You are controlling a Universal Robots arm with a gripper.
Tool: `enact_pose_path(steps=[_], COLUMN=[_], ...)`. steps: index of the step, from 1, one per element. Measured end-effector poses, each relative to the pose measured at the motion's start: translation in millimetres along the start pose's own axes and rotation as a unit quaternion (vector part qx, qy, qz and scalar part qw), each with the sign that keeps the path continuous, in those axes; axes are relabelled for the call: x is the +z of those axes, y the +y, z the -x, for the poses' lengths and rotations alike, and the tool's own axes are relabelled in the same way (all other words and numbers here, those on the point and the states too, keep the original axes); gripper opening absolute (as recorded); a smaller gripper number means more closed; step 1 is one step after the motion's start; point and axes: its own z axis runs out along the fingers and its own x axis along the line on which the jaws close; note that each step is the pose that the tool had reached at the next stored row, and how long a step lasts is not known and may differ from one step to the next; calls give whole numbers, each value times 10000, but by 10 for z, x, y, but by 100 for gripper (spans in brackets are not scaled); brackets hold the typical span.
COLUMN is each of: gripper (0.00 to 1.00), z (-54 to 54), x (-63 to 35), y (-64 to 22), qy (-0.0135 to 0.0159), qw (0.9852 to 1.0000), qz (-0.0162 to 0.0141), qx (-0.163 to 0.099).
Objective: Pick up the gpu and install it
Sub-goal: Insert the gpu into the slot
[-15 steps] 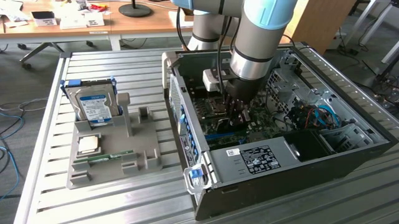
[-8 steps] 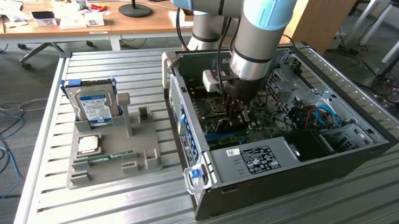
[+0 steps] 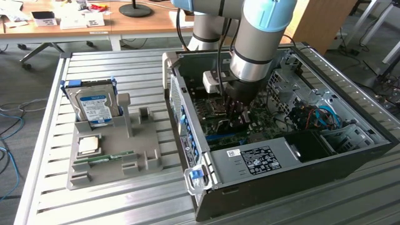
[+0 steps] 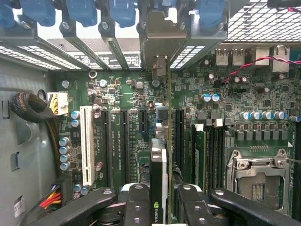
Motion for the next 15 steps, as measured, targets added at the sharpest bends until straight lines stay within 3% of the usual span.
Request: enact_pose_path(steps=[15], gripper=[27], z=[0], x=[7], y=[0], qy=[1], qw=[10000], qz=[-1], qx=[0])
